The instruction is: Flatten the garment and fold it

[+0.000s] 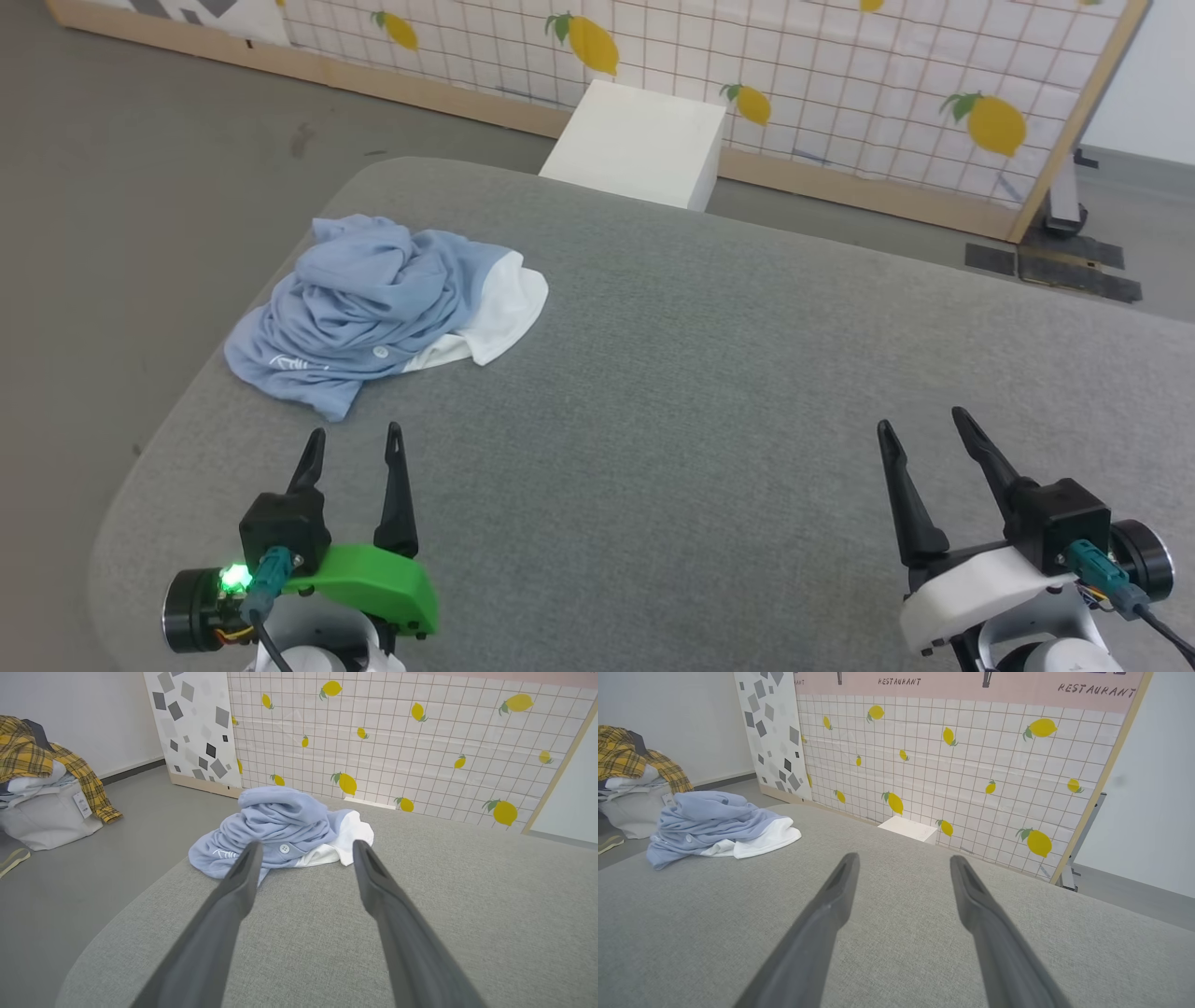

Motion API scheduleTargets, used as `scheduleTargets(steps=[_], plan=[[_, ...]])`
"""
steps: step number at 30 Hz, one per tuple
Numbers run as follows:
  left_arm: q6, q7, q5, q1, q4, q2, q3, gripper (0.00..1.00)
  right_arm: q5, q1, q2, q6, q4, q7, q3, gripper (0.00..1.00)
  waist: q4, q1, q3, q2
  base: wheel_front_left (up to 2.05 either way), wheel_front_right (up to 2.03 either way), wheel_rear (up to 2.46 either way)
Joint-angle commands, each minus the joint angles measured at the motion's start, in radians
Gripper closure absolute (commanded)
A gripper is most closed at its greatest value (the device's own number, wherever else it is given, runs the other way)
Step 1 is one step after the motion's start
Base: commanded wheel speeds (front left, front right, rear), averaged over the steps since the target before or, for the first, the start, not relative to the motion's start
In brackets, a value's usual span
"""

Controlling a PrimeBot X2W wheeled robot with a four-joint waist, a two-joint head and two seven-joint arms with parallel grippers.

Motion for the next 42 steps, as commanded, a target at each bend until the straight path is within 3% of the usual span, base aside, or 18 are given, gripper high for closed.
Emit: scheduleTargets(steps=[1,42], plan=[[0.008,-0.013,-0.013,-0.006,0.005,0.009,-0.004,0.00,0.008,-0.018,0.001,-0.001,0.003,-0.011,0.004,0.00,0.016,0.0000,-0.001,0.0000,0.00,0.00,0.00],[0.098,-0.094,-0.099,0.007,0.023,0.045,-0.056,0.00,0.036,-0.027,0.002,-0.001,0.026,-0.084,0.011,0.00,0.219,0.0000,0.004,0.0000,0.00,0.00,0.00]])
